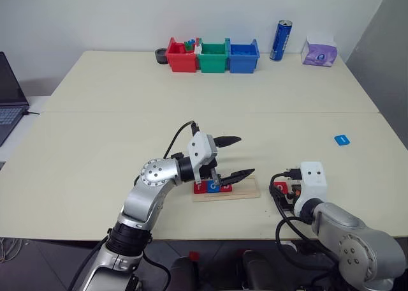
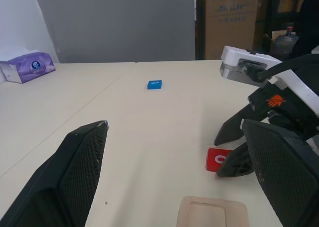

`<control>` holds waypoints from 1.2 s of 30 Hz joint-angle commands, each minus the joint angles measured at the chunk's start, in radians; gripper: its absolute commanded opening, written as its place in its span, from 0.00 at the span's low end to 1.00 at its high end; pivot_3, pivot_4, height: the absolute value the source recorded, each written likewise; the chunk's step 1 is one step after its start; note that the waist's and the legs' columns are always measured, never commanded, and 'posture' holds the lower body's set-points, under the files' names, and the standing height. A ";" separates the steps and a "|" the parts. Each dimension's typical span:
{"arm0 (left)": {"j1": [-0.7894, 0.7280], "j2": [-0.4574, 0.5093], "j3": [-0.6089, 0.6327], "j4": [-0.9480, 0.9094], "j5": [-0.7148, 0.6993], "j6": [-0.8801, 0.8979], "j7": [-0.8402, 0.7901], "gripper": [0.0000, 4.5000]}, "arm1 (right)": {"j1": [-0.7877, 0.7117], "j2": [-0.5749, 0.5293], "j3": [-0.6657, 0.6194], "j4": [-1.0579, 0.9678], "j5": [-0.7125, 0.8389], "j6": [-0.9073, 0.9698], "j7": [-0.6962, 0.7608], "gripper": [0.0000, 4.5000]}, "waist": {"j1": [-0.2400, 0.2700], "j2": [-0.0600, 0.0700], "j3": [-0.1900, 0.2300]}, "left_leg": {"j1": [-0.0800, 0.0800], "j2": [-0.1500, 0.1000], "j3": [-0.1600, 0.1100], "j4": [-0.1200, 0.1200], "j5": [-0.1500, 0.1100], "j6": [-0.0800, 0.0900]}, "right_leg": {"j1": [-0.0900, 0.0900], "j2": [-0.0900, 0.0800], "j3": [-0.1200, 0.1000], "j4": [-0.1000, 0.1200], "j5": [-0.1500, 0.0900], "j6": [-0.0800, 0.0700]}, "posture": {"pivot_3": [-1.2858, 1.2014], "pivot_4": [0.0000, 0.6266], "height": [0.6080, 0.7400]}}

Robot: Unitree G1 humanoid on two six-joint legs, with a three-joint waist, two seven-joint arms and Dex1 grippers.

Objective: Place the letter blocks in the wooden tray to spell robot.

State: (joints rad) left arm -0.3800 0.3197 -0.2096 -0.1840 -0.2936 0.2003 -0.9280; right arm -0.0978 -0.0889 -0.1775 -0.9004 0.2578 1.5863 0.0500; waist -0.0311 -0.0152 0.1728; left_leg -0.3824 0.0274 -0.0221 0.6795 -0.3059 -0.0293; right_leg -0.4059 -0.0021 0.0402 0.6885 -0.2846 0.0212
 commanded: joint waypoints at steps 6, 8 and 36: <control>0.001 0.056 0.012 -0.060 -0.106 0.020 -0.113 1.00 | -0.171 -0.079 -0.114 -0.111 0.022 0.028 0.080 0.99 | -0.002 0.000 0.000 | 0.000 0.000 0.000 0.000 0.000 0.000 | 0.000 0.001 0.000 0.000 0.000 0.000 | 0.52 0.24 1.00; -0.002 0.097 0.015 -0.062 -0.135 0.030 -0.173 1.00 | -0.221 -0.111 -0.154 -0.096 0.050 0.028 0.135 0.99 | -0.002 0.000 0.000 | 0.000 0.001 -0.001 -0.001 0.000 0.000 | 0.000 0.001 -0.001 0.000 0.000 0.000 | 0.52 0.24 1.00; -0.061 0.227 -0.006 0.062 -0.098 -0.116 -0.423 1.00 | -0.039 -0.757 0.106 0.953 0.014 -1.529 1.258 0.99 | -0.001 -0.001 0.001 | 0.000 0.001 0.001 0.000 -0.001 0.002 | 0.002 0.001 0.000 -0.006 0.000 0.000 | 0.52 0.24 1.00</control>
State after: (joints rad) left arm -0.4406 0.5477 -0.2131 -0.0821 -0.3905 0.0972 -1.3593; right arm -0.1063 -0.8498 -0.0900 0.0178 0.2870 0.1136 1.2820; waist -0.0321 -0.0166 0.1740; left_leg -0.3819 0.0282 -0.0209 0.6797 -0.3070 -0.0274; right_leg -0.4035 -0.0009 0.0405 0.6826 -0.2842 0.0209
